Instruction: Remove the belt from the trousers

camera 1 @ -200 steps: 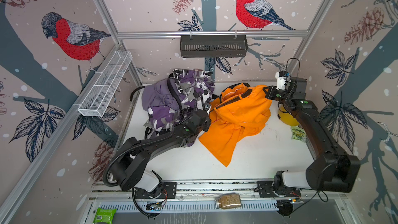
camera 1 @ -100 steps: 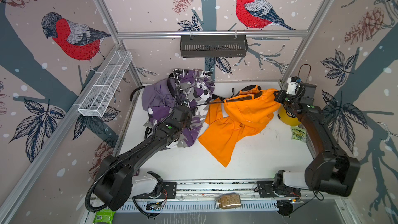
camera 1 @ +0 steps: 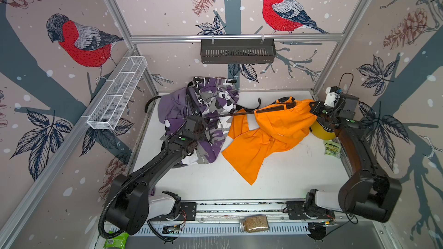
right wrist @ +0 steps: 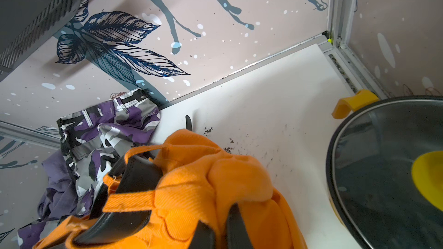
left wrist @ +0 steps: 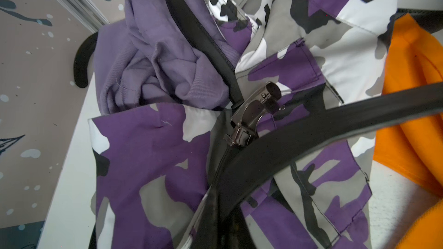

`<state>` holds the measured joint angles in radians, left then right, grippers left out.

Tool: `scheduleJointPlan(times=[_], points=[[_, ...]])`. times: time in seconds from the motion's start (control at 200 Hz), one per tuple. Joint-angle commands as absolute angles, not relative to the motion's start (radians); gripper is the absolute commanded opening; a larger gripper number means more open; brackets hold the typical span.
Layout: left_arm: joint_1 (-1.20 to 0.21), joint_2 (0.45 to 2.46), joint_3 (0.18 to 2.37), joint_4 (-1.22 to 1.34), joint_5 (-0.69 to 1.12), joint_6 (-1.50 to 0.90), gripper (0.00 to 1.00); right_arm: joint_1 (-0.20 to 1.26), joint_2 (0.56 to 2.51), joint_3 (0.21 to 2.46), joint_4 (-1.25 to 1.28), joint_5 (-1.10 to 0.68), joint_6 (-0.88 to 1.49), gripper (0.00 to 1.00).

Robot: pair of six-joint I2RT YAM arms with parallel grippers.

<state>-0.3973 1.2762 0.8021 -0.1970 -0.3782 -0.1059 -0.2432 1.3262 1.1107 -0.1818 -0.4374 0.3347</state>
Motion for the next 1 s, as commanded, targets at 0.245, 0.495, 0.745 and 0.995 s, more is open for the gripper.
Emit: scheduleJointPlan(times=[0.245,0.495,0.745,0.995], points=[[-0.478,1.389,0.854,-0.348,-0.323,-0.125,0.90,-0.121,1.318,1.185,-0.063,-0.430,0.260,0.00],[-0.549,1.193,0.831,-0.216,-0.216,-0.056,0.99,-0.081,1.327,1.224,-0.085,-0.428,0.244,0.00],[-0.665,1.362,0.930,-0.026,0.026,0.003,0.99,-0.063,1.311,1.219,-0.072,-0.431,0.253,0.00],[-0.705,1.730,1.206,0.077,0.157,0.033,0.97,-0.050,1.293,1.218,-0.064,-0.437,0.264,0.00]])
